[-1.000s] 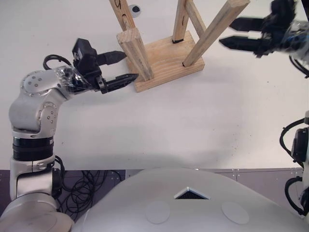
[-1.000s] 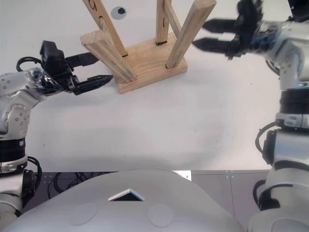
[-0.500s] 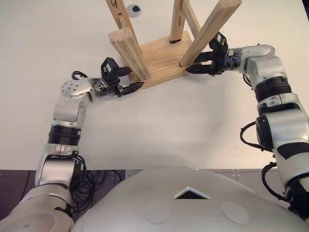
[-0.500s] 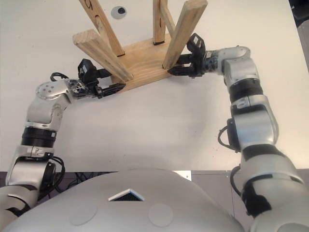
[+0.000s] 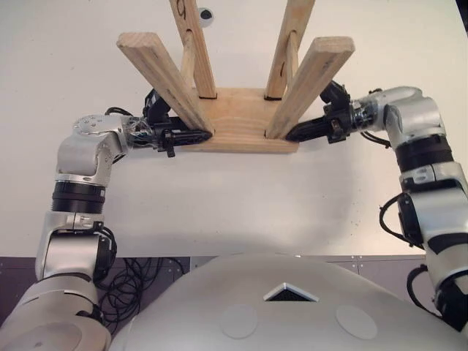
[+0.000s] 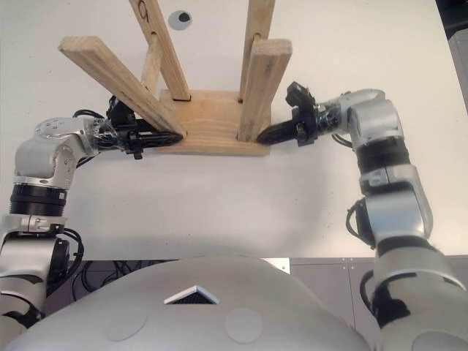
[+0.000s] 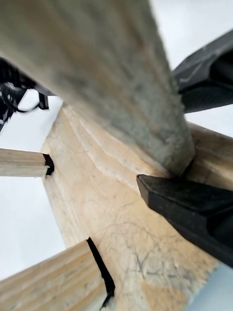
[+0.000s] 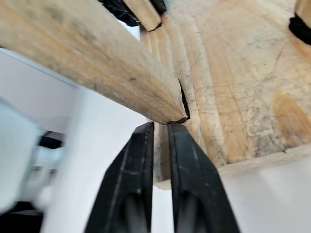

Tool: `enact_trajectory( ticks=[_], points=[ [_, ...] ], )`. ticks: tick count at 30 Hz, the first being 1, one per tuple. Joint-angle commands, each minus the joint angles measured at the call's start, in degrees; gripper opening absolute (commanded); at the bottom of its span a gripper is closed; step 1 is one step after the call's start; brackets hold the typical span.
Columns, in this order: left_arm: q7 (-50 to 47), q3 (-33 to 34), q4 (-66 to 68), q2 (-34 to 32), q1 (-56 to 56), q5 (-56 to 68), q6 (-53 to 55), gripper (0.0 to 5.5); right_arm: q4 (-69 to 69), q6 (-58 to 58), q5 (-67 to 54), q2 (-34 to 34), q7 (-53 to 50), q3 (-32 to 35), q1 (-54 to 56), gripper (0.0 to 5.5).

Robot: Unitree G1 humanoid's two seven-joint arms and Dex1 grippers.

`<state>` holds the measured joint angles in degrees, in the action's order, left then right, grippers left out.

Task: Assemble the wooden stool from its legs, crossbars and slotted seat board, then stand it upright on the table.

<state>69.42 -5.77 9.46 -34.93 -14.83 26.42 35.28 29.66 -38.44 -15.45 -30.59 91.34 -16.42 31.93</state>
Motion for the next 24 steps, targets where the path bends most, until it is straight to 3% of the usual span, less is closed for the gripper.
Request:
enact_trajectory(
  ticks=[1, 7, 18, 24],
  points=[
    [-2.7, 3.1, -4.2, 2.8, -0.4, 8.5, 13.2, 1.81, -9.9, -5.2, -0.6, -0.4, -4.5, -1.7, -7.2, 0.0],
    [-8.4, 8.2, -9.3, 5.6, -1.4, 15.4, 28.5, 1.81, -14.6, -16.0, -7.9, -1.1, -8.9, 2.9, -5.2, 0.73],
    [-7.6, 8.7, -5.8, 2.6, -5.9, 16.8, 31.9, 1.8, -9.6, -17.0, -10.3, -2.9, -11.0, 4.1, 1.4, 0.75],
    [-12.0, 15.9, 6.7, 4.1, -17.1, 20.1, 40.6, 1.49, -9.6, -20.2, -14.2, -3.5, -9.8, 7.2, 6.6, 0.75]
  ],
)
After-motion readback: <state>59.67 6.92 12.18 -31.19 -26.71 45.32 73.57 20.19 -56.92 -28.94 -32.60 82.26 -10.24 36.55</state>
